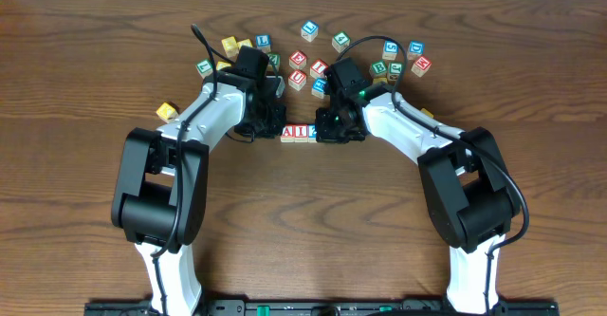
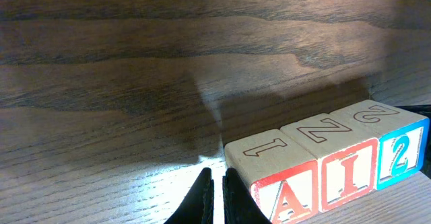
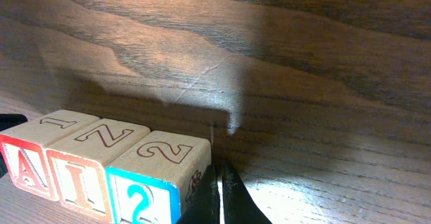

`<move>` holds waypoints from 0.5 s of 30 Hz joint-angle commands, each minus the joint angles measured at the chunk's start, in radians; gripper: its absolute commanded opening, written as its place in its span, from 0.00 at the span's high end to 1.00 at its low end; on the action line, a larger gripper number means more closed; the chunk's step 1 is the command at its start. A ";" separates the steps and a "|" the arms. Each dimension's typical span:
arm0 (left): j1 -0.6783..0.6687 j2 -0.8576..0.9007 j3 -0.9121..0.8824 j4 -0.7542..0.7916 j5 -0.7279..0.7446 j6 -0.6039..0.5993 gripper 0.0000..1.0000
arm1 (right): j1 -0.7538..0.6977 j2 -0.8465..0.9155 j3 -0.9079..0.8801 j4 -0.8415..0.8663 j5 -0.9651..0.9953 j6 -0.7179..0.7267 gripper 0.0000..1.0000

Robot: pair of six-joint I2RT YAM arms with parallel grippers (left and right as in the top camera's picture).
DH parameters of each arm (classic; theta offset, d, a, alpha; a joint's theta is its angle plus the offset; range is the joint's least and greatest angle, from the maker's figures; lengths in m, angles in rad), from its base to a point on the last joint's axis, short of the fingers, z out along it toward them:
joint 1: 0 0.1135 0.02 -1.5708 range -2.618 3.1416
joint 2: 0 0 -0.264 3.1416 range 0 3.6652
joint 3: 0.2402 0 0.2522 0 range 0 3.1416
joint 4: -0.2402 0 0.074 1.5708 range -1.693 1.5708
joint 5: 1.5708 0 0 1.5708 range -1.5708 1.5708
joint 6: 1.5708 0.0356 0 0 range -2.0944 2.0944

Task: Spell out AI2

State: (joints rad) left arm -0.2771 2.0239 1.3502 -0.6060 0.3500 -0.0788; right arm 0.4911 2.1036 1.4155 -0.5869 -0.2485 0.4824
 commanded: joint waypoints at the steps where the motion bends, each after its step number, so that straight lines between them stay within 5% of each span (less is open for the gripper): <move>1: -0.010 0.008 -0.008 -0.002 0.011 -0.008 0.93 | 0.011 0.010 -0.006 -0.008 0.009 0.018 0.99; 15: -0.008 0.007 -0.007 -0.002 -0.192 -0.008 0.93 | -0.025 0.002 -0.006 -0.032 0.076 0.022 0.99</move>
State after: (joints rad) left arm -0.2825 2.0239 1.3502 -0.6044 0.2379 -0.0788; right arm 0.4831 2.1029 1.4162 -0.6037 -0.2386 0.4904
